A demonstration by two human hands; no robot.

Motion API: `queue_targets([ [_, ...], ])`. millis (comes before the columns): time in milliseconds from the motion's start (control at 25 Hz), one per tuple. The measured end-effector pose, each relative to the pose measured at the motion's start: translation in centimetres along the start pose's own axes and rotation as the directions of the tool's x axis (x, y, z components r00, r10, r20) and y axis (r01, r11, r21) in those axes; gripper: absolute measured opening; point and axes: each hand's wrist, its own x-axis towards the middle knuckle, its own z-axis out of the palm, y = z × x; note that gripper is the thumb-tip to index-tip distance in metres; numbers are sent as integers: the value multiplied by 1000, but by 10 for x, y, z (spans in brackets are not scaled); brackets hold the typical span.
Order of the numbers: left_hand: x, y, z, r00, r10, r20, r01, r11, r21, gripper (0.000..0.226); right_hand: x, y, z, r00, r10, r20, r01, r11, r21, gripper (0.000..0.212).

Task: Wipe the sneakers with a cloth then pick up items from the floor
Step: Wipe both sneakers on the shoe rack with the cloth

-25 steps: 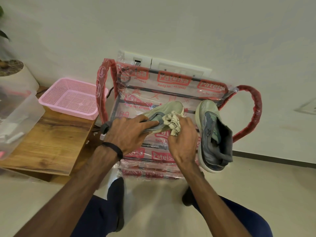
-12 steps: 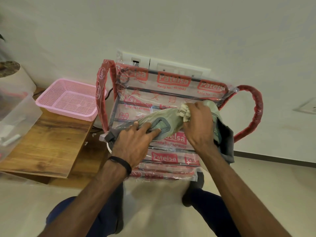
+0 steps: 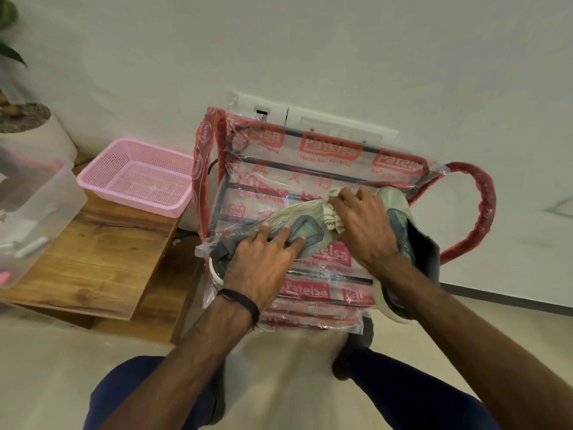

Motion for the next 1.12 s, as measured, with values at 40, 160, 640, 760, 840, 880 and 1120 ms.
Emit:
queue_targets([
  [40,-1,0,0,1000,-7,-3,7,1000,-2,63,3,-4,0,1000,2,-3,-2,1000,25,52],
  [160,-7,-4,1,1000,-19,-15,19,1000,6,64,-7,-18,0,963,-270,-22,271,959,88,41],
  [640,-3,-6,4,1000,25,-15,-25,1000,-2,66,4,14,-7,986,-164,23,164,986,17,49],
  [760,-2,-6,4,1000,7,-2,-7,1000,-10,67,1,-5,-4,996,-87,23,85,994,75,43],
  [840,-7,-8,5,1000,6,-8,-6,1000,3,68,-15,-13,1,941,-339,-7,338,937,92,40],
  [880,-7,-9,5,1000,16,-15,-16,1000,-3,67,-13,-6,-1,927,-374,16,372,926,72,42],
  [1120,-3,-6,5,1000,-3,-5,3,1000,-6,64,0,-8,3,984,-176,-26,177,983,54,37],
])
